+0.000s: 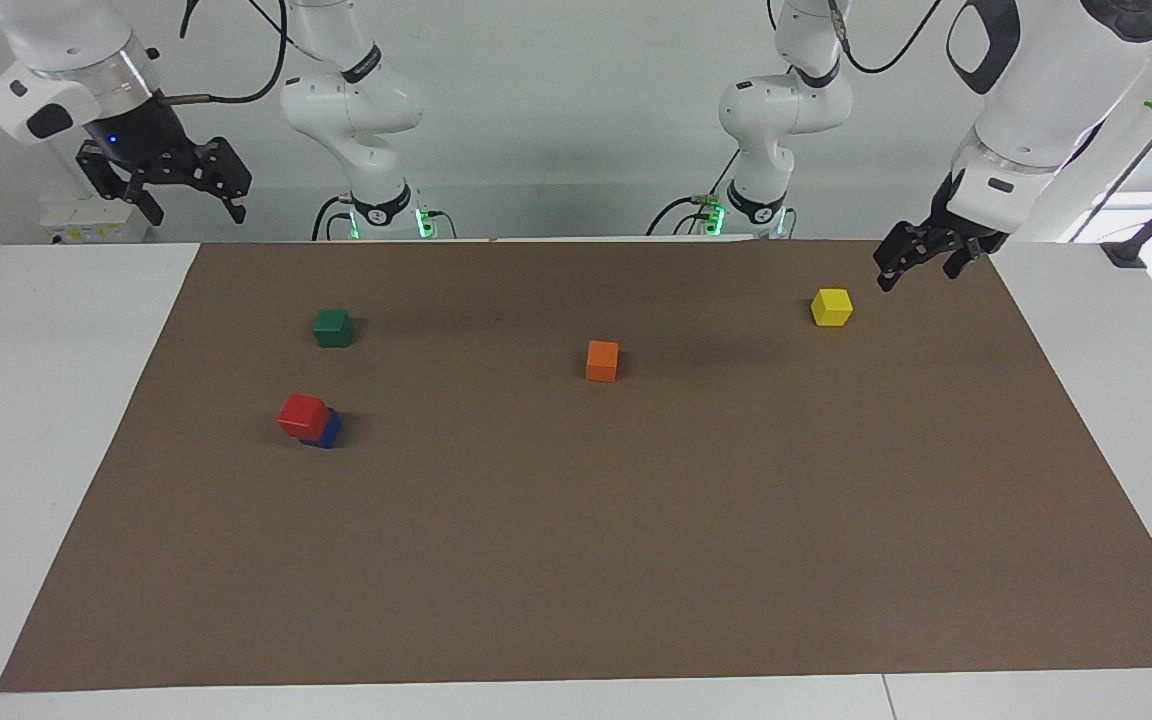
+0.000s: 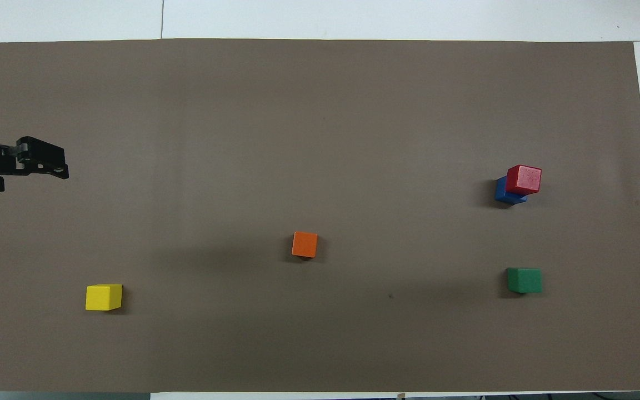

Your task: Transfer red block to right arm and stack on blue block

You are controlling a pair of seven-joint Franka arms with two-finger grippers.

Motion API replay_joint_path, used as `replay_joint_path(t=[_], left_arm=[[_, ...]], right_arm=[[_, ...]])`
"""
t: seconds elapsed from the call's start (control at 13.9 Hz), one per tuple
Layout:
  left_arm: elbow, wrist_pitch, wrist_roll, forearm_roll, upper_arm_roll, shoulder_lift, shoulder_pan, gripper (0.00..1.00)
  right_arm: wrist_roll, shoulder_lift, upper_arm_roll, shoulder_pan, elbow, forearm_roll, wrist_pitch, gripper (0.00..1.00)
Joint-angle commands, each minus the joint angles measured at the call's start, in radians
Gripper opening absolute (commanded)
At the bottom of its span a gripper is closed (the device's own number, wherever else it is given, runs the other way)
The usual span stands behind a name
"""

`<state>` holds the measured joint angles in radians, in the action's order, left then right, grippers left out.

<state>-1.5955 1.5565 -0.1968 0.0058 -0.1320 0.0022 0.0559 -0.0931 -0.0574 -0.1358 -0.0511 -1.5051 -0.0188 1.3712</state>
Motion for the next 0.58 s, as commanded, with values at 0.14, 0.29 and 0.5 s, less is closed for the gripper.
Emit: replay_joint_path(t=[0.14,0.29,0.5], left_arm=[[-0.009,-0.013,0.005,-0.017,-0.006,-0.016,0.012,1.00],[-0.009,-0.013,0.005,-0.017,-0.006,-0.016,0.012,1.00],[-0.009,-0.013,0.005,-0.017,-0.006,-0.016,0.012,1.00]], right_arm=[[-0.016,-0.022,-0.018,0.000,-0.033,0.002,0.008,1.00],[-0.016,-0.022,-0.019,0.000,-0.033,0.002,0.005,1.00],[-0.016,-0.022,-0.019,0.002,-0.033,0.002,0.005,1.00]])
